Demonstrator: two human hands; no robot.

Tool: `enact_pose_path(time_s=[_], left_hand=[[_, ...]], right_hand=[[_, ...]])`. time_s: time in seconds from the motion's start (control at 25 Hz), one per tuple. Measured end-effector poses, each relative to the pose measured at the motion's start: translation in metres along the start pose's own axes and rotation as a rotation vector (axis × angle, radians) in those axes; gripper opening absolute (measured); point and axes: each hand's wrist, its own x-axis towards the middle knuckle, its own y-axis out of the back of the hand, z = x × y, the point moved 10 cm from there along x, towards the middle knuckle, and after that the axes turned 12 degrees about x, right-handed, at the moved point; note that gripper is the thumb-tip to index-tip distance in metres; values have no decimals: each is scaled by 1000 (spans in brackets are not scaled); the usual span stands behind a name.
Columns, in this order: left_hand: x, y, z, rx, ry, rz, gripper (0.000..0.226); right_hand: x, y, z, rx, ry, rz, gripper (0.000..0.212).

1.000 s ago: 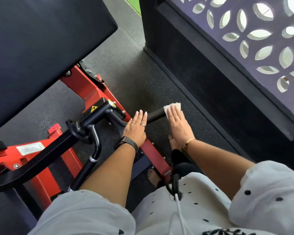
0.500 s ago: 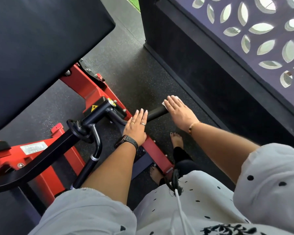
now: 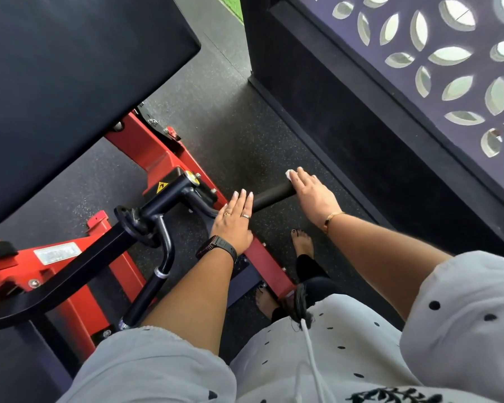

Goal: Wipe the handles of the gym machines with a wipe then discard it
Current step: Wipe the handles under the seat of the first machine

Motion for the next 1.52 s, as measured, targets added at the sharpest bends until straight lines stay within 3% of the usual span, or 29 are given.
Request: enact_pose_path(time_s=[0.16,0.24,0.4,0.52,0.64,0.76,0.84,1.0,1.08,1.2,1.32,1.44,1.52], left_hand=[[1,7,12,85,-63,59,91],[5,12,22,128,-110,70,90],[11,12,34,182,-142,56,90],[10,12,33,184,-133,50,91],[13,15,32,162,-128,40,90],[14,16,32,165,-122,43,89],[15,15,32,163,-121,36,90],[13,14,33,172,-122,33,89],[13,15,32,174,-120,43,89],[14,16,33,172,-120,52,89],[13,14,33,148,-121,39,88],[13,14,32,158,-134,41,88],[13,13,32,154,-141,41,88]], right_hand=[[2,-10,-42,-111,290,-63,57],[-17,-5,-30,-8,271,-14,64],[-1,-4,3,314,-115,41,63],[27,-8,31,696,-503,5,42],[-4,-14,50,1016,-756,136,37],[-27,0,47,911,-615,279,40],[-13,6,38,852,-506,273,40],[6,-17,49,910,-678,45,38],[-5,-17,57,849,-715,54,31],[-12,4,52,709,-548,209,30],[10,2,32,645,-401,100,44],[18,-15,45,776,-607,-22,34],[2,-17,52,794,-704,7,32]])
